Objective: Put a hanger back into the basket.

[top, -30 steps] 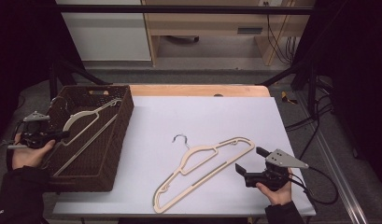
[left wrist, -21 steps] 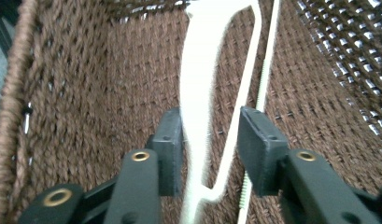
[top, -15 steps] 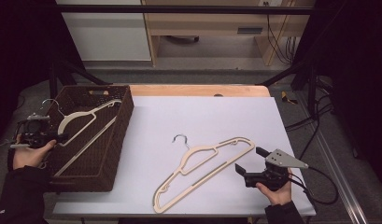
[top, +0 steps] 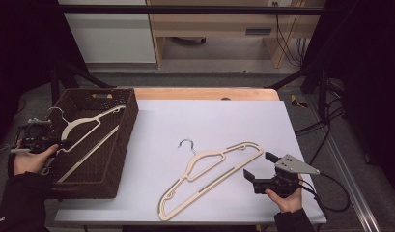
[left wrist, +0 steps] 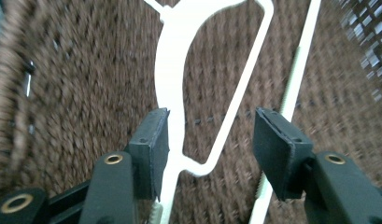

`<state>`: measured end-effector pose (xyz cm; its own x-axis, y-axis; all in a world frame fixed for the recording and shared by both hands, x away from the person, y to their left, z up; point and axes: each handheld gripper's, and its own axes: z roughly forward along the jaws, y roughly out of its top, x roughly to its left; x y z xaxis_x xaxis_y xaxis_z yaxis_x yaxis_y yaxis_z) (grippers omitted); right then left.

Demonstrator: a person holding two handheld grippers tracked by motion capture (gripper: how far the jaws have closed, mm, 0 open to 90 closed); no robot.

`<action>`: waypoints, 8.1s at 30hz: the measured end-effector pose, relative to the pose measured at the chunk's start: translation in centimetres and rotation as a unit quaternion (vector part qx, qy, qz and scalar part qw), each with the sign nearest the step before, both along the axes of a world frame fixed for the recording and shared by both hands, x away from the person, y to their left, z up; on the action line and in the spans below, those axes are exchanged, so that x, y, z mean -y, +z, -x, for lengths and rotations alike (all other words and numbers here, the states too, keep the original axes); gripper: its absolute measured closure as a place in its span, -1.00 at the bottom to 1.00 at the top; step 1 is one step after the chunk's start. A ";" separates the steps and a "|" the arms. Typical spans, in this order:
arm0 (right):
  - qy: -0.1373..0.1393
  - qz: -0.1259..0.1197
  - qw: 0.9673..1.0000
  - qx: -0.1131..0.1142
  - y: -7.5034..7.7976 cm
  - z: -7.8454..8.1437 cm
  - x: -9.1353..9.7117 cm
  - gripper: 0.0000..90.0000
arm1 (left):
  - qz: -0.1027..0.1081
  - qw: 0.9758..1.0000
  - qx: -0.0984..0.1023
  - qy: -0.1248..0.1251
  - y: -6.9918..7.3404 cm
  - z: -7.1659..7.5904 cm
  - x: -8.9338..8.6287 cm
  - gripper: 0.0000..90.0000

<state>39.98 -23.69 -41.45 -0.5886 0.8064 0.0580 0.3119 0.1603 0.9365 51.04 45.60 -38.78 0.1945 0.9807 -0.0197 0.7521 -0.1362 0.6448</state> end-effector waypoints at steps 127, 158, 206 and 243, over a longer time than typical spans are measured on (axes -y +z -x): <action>0.052 0.140 0.976 -0.158 -6.4 -14.1 -18.0 0.81 | 0.146 0.927 0.135 -0.318 -5.3 10.1 24.4 -0.83; 0.031 0.095 0.985 -0.143 -2.7 -12.4 -17.0 0.97 | 0.141 0.926 0.111 -0.333 -4.3 8.4 27.0 -0.79; 0.074 0.051 0.993 -0.072 1.0 -8.1 -12.8 0.95 | 0.201 0.912 -0.022 -0.356 -5.3 3.5 36.5 0.78; 0.033 -0.007 0.999 -0.006 2.3 -0.9 -1.0 -0.75 | 0.179 0.903 0.084 -0.382 2.9 7.5 32.9 0.91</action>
